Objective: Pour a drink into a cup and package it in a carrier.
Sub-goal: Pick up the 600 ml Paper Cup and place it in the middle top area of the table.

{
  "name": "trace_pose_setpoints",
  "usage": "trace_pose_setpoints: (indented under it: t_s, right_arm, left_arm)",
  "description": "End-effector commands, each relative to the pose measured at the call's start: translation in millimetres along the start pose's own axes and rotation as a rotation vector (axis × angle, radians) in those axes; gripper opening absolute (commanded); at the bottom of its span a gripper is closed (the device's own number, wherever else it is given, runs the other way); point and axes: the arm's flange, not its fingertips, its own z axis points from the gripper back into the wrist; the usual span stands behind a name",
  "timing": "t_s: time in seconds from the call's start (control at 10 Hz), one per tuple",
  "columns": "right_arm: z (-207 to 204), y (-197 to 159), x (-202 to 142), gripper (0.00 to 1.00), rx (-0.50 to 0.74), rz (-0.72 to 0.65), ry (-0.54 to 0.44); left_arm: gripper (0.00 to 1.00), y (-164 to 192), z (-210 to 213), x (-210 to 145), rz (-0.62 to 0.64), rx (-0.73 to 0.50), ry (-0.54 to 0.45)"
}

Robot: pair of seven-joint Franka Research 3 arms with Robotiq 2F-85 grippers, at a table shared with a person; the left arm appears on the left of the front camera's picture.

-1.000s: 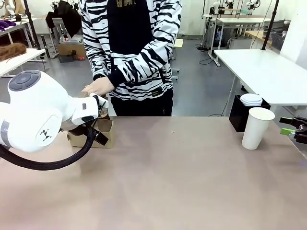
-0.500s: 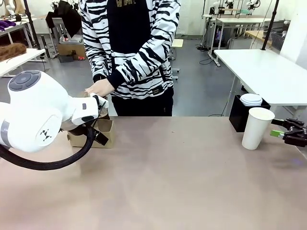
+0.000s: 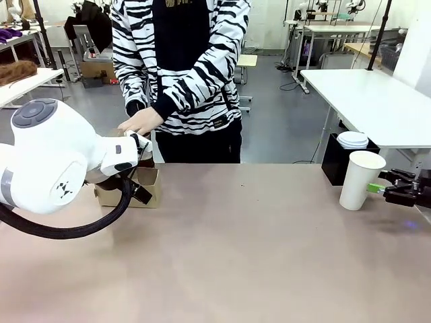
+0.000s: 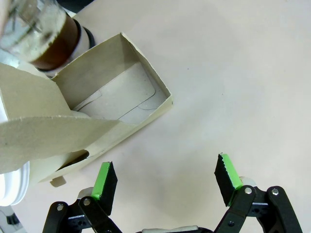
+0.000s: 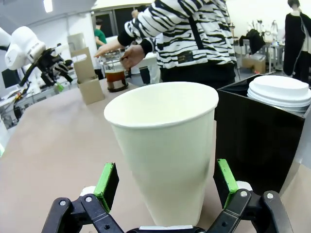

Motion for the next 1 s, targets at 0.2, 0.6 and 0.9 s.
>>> trace_pose_setpoints:
  t_s: [0.2, 0.6, 0.9]
  right_arm:
    - [-27.3, -5.1, -6.8, 1.00, -0.036, 0.004, -0.005]
    - [-45.6, -7.4, -10.2, 1.00, -0.035, -0.010, -0.007]
    - [-45.4, -6.6, -12.6, 0.80, -0.020, -0.011, -0.035]
  left_arm:
    - [1.00, 0.2, 0.4, -0.1, 0.001, -0.001, -0.001]
    - [1.00, 0.2, 0.4, -0.1, 0.001, -0.001, -0.001]
    - [1.00, 0.2, 0.4, -0.1, 0.001, -0.001, -0.001]
